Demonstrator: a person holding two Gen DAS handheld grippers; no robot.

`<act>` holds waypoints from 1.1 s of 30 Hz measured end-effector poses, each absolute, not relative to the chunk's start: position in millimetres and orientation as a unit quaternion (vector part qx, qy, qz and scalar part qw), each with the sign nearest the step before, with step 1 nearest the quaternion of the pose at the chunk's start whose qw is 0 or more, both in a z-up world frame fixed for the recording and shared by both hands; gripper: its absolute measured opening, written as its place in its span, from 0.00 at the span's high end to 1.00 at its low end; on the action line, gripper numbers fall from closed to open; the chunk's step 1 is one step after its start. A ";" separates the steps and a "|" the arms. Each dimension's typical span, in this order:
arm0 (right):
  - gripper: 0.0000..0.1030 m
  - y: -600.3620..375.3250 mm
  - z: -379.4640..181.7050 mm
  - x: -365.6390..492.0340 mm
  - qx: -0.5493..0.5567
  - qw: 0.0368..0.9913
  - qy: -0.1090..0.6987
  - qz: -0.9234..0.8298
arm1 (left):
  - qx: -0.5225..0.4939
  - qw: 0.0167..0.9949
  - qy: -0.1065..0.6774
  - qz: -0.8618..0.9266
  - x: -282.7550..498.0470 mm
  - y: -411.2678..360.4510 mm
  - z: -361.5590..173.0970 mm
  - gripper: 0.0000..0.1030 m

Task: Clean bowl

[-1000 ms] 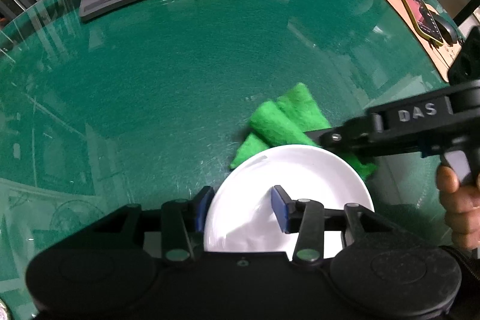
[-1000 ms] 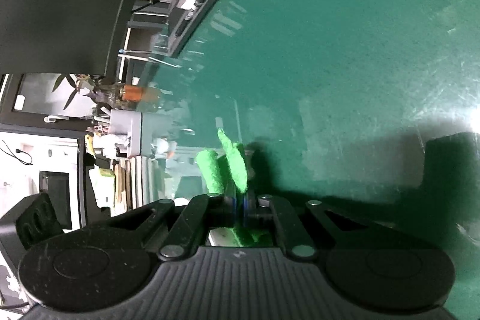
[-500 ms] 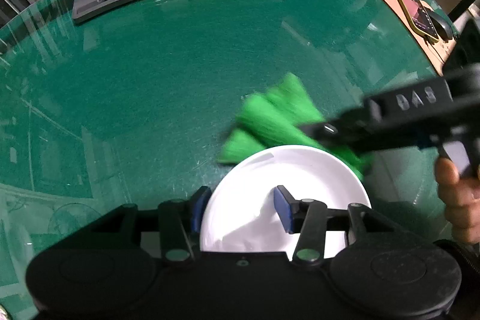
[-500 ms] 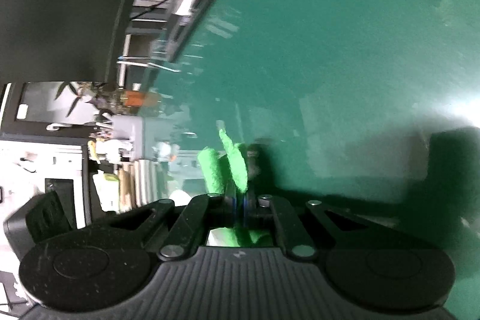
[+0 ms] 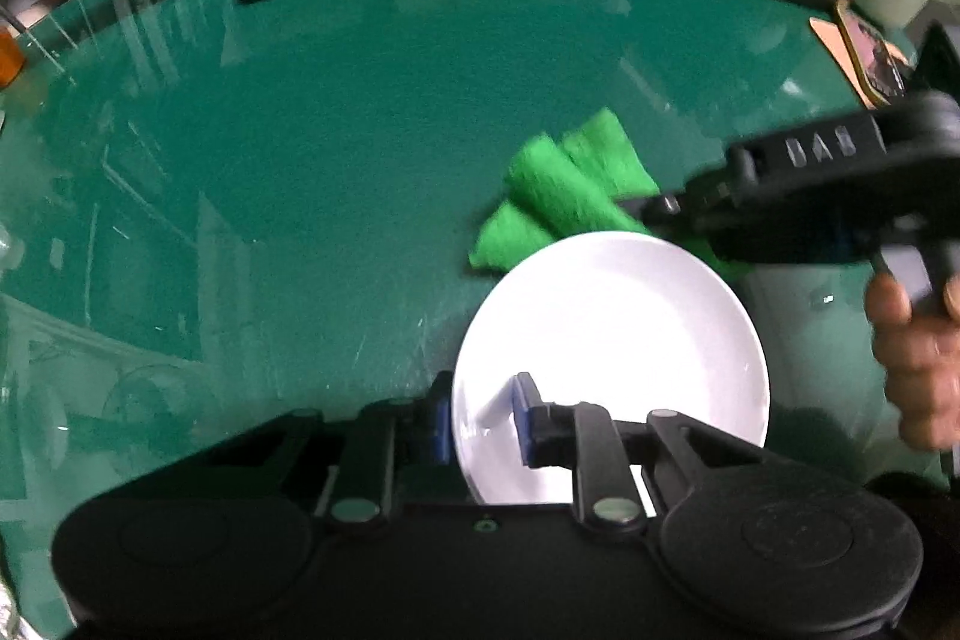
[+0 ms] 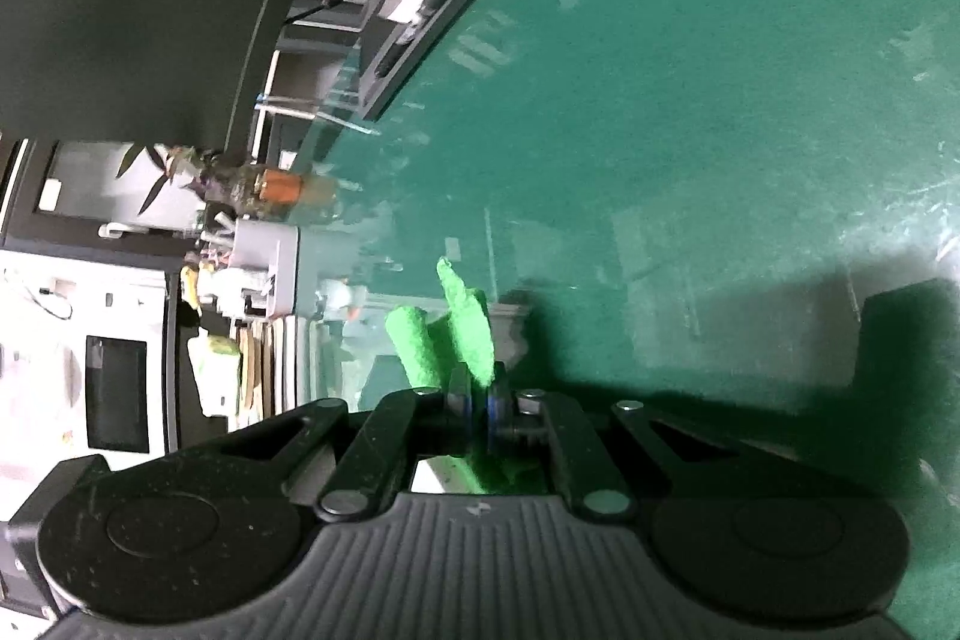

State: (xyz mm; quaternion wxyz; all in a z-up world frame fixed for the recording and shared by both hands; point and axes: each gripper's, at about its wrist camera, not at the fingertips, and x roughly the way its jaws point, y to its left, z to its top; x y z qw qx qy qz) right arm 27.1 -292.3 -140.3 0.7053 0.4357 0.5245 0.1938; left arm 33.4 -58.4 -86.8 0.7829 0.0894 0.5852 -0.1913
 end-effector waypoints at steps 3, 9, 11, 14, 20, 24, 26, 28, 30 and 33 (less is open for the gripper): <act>0.95 -299.9 -136.5 14.6 0.431 0.708 0.527 0.188 | 0.096 0.781 0.582 -0.207 42.8 -61.7 -85.9 0.74; 0.94 -323.6 -137.6 -19.1 0.451 0.691 0.537 0.173 | 0.122 0.777 0.579 -0.214 44.0 -69.2 -87.6 0.72; 0.94 -324.3 -140.7 -23.2 0.459 0.686 0.539 0.168 | 0.125 0.777 0.579 -0.215 44.2 -69.6 -88.3 0.72; 0.94 -312.5 -143.5 -8.8 0.451 0.698 0.534 0.157 | 0.127 0.777 0.578 -0.214 44.4 -69.5 -89.1 0.72; 0.94 -299.9 -138.1 9.7 0.446 0.712 0.516 0.169 | 0.130 0.776 0.577 -0.217 44.2 -68.7 -88.5 0.71; 0.94 -313.2 -137.0 -7.0 0.450 0.705 0.522 0.168 | 0.135 0.776 0.576 -0.221 45.2 -69.9 -88.2 0.70; 0.94 -320.0 -137.2 -17.0 0.455 0.697 0.529 0.168 | 0.136 0.775 0.576 -0.221 45.6 -70.6 -88.2 0.70; 0.94 -320.9 -136.9 -19.9 0.456 0.695 0.530 0.166 | 0.138 0.775 0.576 -0.221 45.7 -71.1 -88.2 0.70; 0.94 -317.3 -137.6 -13.5 0.454 0.699 0.528 0.164 | 0.139 0.775 0.576 -0.220 45.3 -71.5 -88.1 0.70; 0.94 -307.1 -137.3 4.6 0.454 0.705 0.517 0.171 | 0.140 0.776 0.575 -0.217 43.6 -72.3 -88.0 0.70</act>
